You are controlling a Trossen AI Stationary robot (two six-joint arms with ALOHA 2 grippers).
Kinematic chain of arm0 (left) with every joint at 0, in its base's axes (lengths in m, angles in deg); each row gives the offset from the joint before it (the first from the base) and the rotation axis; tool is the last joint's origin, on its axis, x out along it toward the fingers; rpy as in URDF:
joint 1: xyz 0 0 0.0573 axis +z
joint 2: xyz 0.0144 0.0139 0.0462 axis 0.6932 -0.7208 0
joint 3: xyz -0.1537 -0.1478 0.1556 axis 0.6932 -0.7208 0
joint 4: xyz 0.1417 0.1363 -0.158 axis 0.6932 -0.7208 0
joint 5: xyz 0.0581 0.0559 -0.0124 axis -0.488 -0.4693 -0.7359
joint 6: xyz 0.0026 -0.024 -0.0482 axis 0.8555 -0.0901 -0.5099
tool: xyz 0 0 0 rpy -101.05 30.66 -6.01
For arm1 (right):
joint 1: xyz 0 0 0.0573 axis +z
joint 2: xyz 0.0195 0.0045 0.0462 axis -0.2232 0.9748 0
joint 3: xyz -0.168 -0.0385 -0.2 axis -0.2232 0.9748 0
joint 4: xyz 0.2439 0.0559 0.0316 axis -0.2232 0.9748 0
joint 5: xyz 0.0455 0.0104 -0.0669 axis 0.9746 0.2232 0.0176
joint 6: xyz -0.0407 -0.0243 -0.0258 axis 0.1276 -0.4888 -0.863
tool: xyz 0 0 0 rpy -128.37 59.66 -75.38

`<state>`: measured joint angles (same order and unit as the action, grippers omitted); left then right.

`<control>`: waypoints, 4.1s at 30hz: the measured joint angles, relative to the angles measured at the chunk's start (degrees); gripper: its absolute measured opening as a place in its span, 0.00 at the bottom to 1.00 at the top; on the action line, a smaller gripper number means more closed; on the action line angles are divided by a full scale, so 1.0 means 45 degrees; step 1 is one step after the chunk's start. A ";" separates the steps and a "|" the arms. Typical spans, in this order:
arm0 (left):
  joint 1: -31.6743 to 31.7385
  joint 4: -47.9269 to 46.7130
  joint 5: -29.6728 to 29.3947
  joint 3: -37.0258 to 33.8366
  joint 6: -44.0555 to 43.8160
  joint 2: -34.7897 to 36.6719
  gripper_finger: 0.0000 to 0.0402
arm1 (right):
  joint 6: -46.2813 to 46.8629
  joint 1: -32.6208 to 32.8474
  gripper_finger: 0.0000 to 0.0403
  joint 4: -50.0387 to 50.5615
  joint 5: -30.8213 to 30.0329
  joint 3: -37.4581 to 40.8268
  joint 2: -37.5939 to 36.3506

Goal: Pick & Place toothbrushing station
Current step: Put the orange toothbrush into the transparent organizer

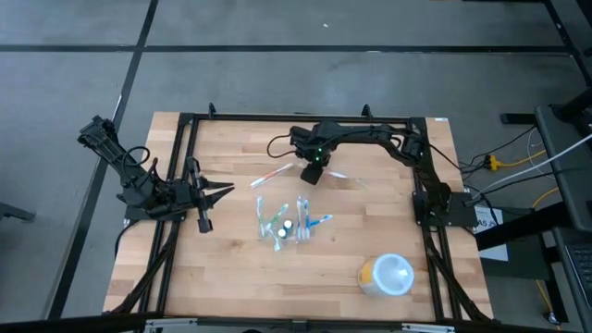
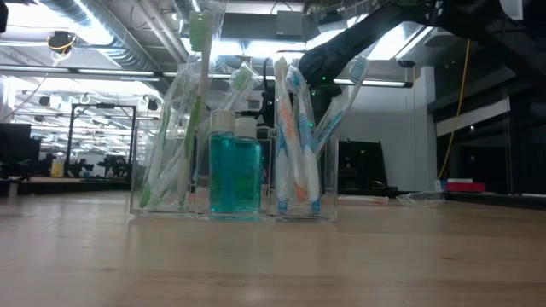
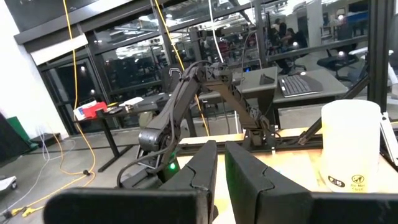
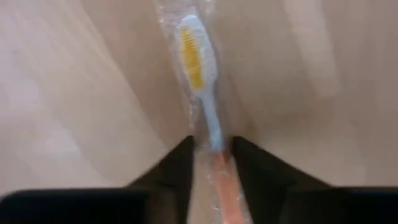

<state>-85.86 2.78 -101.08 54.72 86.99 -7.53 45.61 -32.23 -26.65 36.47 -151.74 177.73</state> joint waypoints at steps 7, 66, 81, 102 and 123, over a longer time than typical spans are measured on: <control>0.0000 -0.0004 0.0000 0.0000 0.0000 0.0001 0.07 | -0.0320 0.0260 0.05 -0.0225 -0.0259 0.0016 -0.0047; -0.0602 0.0187 -0.0772 -0.0005 0.0158 -0.0004 0.07 | 0.4833 1.0517 0.00 -1.8988 -1.0842 1.0870 -0.9674; -0.0602 0.0185 -0.0777 -0.0005 0.0257 -0.0004 0.07 | 0.7120 1.0511 0.00 -1.8940 -1.0495 1.0856 -0.7303; -0.0602 0.0190 -0.0767 -0.0005 0.0243 -0.0004 0.07 | 0.5556 1.0982 0.00 -1.8576 -1.2223 1.0865 -0.7583; -0.0602 0.0331 -0.0325 -0.0005 0.0243 -0.0004 0.07 | 0.1643 1.1593 0.00 -2.0446 -1.2845 1.0691 -0.7068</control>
<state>-88.57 4.27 -102.55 54.69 88.08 -7.55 53.00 19.94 -118.66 -21.33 -103.63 145.93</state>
